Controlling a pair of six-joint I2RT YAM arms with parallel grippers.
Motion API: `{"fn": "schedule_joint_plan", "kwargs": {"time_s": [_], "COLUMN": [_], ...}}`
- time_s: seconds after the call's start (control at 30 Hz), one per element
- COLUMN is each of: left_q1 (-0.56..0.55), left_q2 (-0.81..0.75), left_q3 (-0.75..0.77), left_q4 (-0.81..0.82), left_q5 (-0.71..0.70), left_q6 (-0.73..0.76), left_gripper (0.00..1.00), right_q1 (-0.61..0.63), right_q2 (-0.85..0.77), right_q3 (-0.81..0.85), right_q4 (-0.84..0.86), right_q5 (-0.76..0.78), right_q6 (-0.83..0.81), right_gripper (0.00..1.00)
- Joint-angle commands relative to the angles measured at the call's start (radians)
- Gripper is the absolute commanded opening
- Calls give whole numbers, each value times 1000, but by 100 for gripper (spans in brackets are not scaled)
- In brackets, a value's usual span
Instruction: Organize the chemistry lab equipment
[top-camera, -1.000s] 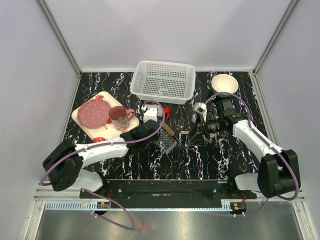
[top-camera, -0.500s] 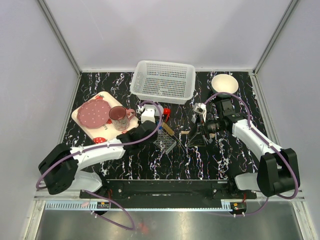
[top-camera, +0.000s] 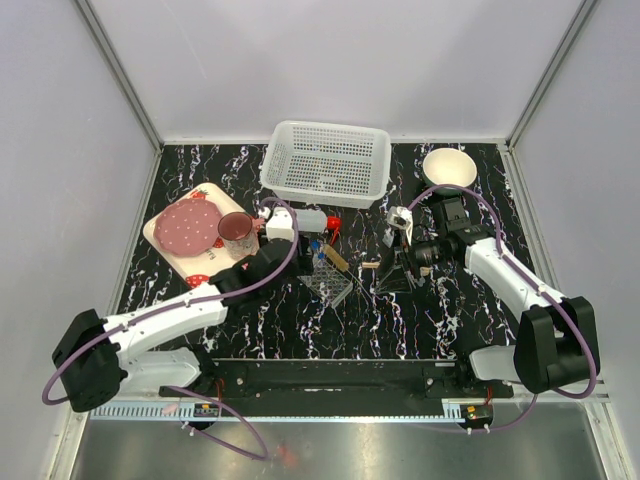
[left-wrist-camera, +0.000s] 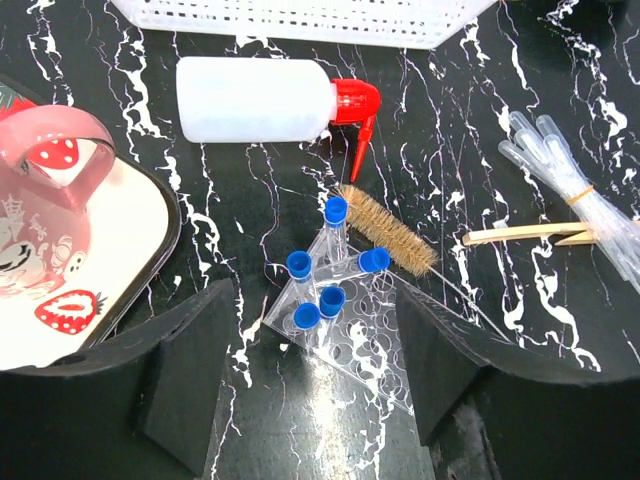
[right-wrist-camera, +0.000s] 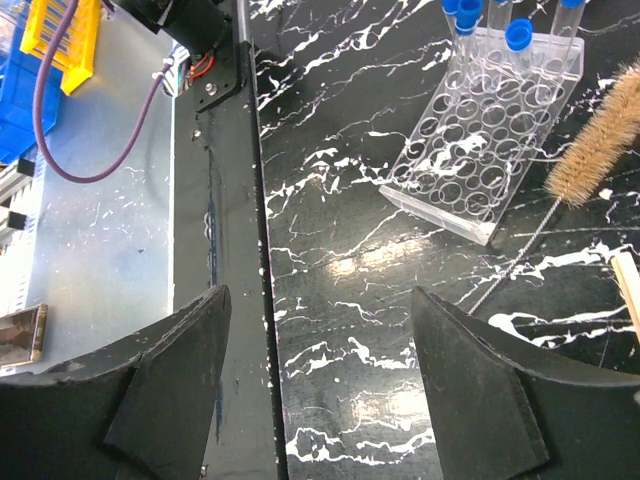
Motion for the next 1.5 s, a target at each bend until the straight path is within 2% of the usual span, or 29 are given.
{"fn": "schedule_joint_plan", "kwargs": {"time_s": [0.0,0.13,0.37,0.5,0.53,0.6,0.7,0.83,0.93,1.17,1.33,1.47], "left_q1": [39,62,82,113,132,156,203,241,248,257,257,258], "left_q2": [-53,-61,-87,-142,-156,-196,-249,-312,-364,-441,-467,-486], "left_q3": [45,72,100,96,88,79,50,-1,-44,-107,-130,-141], "left_q4": [-48,-124,-234,-268,-271,-282,-288,-297,-283,-253,-262,-279], "left_q5": [69,132,148,163,180,204,282,355,375,401,464,485], "left_q6": [-23,-57,-62,-55,-57,-66,-66,-72,-75,-101,-100,-97], "left_gripper": [69,69,70,86,94,99,99,99,99,99,99,99], "right_q1": [-18,-40,-118,-164,-170,-178,-178,-178,-178,-178,-181,-196], "right_q2": [1,0,-14,-25,-26,-38,-54,-43,-8,125,166,176], "right_q3": [45,45,56,58,56,64,91,174,252,354,384,406], "right_q4": [-20,-21,-26,-26,-30,-30,-38,-147,-236,-352,-362,-368], "right_q5": [34,51,107,149,188,244,371,591,695,698,801,825], "right_q6": [-39,-40,-33,-22,-18,-5,21,10,-8,52,96,113], "right_gripper": [78,78,80,81,82,83,85,90,92,92,92,92]}}
